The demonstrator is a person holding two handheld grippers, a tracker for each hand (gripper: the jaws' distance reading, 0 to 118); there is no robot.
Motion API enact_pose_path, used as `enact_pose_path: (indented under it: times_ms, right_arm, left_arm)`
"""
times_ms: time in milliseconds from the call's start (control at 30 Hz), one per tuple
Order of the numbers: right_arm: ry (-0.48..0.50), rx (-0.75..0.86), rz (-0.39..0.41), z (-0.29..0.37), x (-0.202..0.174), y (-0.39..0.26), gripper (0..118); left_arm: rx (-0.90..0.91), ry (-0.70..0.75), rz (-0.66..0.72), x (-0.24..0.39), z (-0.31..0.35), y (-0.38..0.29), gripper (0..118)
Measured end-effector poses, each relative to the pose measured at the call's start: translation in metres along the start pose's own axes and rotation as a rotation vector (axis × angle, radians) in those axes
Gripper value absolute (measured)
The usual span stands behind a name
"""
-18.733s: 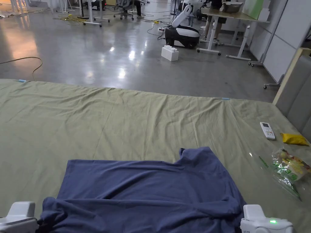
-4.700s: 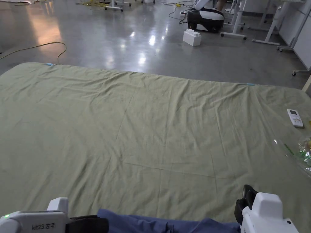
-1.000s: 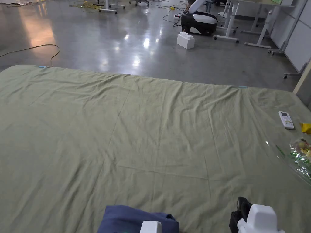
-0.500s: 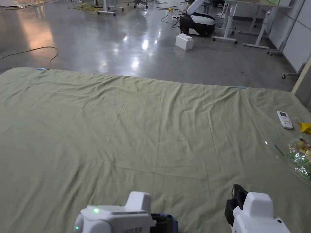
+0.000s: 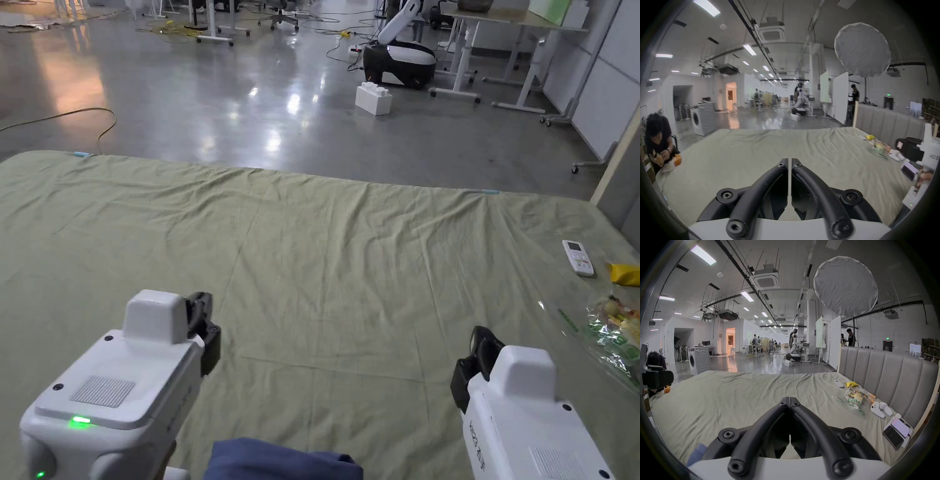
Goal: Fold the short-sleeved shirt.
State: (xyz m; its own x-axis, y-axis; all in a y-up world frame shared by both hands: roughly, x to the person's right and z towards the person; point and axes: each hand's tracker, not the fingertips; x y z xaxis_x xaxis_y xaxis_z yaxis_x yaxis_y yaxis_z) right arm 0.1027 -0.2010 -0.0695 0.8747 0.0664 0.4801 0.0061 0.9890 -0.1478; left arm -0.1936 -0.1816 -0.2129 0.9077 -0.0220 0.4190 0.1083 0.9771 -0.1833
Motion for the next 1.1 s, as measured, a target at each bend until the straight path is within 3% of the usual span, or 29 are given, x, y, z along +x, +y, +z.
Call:
enact_pose_path:
  times_ms: [200, 433, 633, 867, 1100]
  right_arm:
    - [-0.011, 0.068, 0.040, -0.002, -0.006, 0.013, 0]
    - [-0.030, 0.075, 0.048, -0.001, -0.002, 0.017, 0]
    - [0.023, -0.071, 0.048, 0.015, -0.008, -0.013, 0]
    - [0.176, -0.282, 0.060, 0.042, -0.067, -0.083, 0]
    - [0.300, -0.404, 0.113, 0.040, -0.128, -0.138, 0]
  left_arm:
    - [0.082, 0.094, 0.017, -0.020, -0.002, -0.009, 3]
    - [0.053, 0.087, -0.002, -0.035, 0.001, -0.016, 3]
    - [0.013, 0.073, -0.019, -0.051, 0.007, -0.027, 3]
    - [-0.100, 0.051, 0.003, -0.068, 0.014, -0.063, 3]
    - [-0.331, -0.028, 0.148, -0.086, 0.013, -0.107, 4]
